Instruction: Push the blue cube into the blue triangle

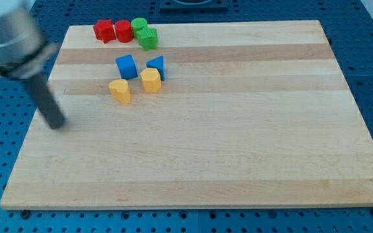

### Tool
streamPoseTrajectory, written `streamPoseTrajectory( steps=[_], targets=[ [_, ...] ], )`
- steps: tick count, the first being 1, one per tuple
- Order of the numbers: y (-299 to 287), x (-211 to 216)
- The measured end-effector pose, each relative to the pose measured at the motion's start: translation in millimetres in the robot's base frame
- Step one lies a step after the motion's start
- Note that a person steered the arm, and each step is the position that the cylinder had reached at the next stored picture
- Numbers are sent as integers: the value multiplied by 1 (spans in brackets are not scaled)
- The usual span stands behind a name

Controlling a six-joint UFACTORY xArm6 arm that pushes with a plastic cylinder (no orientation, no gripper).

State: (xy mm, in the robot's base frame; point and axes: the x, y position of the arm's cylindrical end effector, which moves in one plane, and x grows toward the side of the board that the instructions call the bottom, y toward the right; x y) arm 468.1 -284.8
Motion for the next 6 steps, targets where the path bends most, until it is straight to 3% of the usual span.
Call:
streamPoseTrajectory(
  steps=[1,3,5,6],
  targets=[
    [-15,-53],
    [22,-100],
    [145,-121],
    [112,-155]
  ],
)
